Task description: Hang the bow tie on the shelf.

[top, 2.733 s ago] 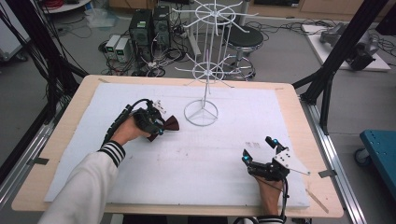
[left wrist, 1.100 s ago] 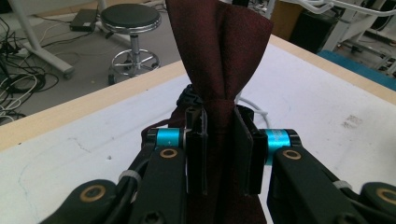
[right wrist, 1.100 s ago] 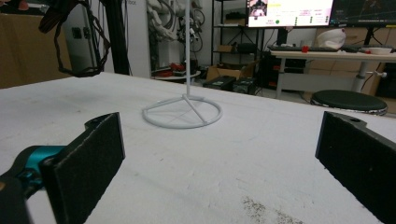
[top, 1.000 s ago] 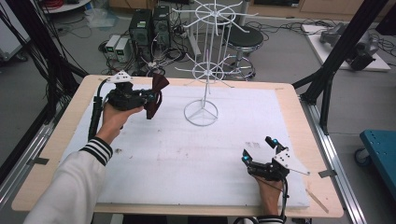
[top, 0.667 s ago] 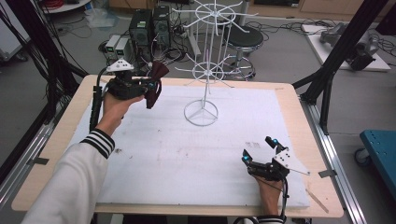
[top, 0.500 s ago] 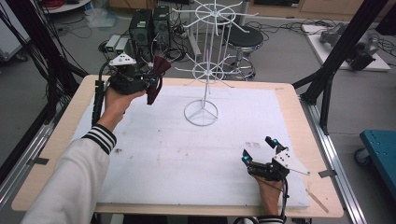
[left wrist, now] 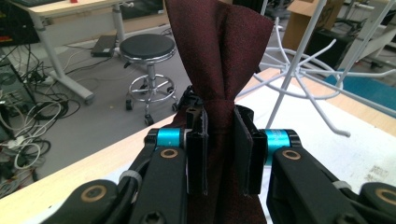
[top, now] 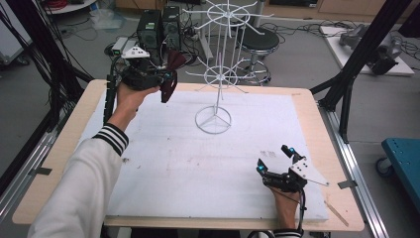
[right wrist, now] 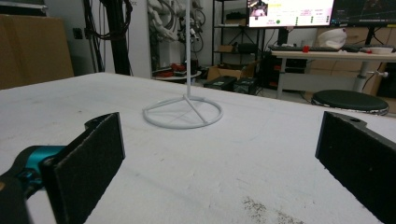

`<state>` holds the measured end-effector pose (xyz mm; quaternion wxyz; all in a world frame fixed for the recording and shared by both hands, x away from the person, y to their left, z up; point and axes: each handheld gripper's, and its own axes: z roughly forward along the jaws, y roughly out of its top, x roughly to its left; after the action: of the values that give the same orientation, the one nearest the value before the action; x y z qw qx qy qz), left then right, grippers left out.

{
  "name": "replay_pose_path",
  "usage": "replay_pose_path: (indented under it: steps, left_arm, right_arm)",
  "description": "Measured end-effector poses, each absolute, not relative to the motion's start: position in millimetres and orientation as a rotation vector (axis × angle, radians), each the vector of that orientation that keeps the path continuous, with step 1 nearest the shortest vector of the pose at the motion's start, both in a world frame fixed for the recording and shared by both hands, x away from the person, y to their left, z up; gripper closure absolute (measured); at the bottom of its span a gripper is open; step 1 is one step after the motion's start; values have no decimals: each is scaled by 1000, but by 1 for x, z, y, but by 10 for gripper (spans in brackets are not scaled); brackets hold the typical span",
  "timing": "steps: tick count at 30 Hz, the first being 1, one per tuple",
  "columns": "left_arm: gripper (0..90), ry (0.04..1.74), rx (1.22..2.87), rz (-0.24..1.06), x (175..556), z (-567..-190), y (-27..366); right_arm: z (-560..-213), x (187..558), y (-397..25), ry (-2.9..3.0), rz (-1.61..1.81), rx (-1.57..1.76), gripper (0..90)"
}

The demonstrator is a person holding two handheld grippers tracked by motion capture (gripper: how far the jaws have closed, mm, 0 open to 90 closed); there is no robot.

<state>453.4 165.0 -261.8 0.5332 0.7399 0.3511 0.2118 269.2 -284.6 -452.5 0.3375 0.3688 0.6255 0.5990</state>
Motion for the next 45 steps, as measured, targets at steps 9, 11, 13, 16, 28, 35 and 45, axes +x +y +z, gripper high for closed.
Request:
replay_pose_path:
  steps: [9, 11, 13, 16, 28, 35, 45]
  left_arm:
    - [769, 800, 1784, 516, 460, -250, 157]
    - [769, 797, 1783, 517, 462, -248, 154]
    - [769, 794, 1774, 515, 463, -245, 151]
    - [769, 775, 1786, 527, 464, -240, 146]
    - [769, 756, 1812, 509, 466, -245, 126]
    - [769, 749, 1821, 497, 466, -248, 116]
    - [769, 752, 1844, 483, 466, -256, 105]
  right_arm:
    - [-452, 269, -284, 1631, 1560, 961, 5]
    - [-453, 269, -285, 1630, 1561, 959, 5]
    - [-452, 269, -285, 1630, 1568, 965, 5]
    - [-452, 269, -285, 1629, 1569, 965, 5]
    - [-452, 269, -285, 1627, 1571, 970, 5]
    - [-452, 269, -285, 1626, 1570, 968, 5]
    - [-452, 269, -285, 1628, 1569, 969, 6]
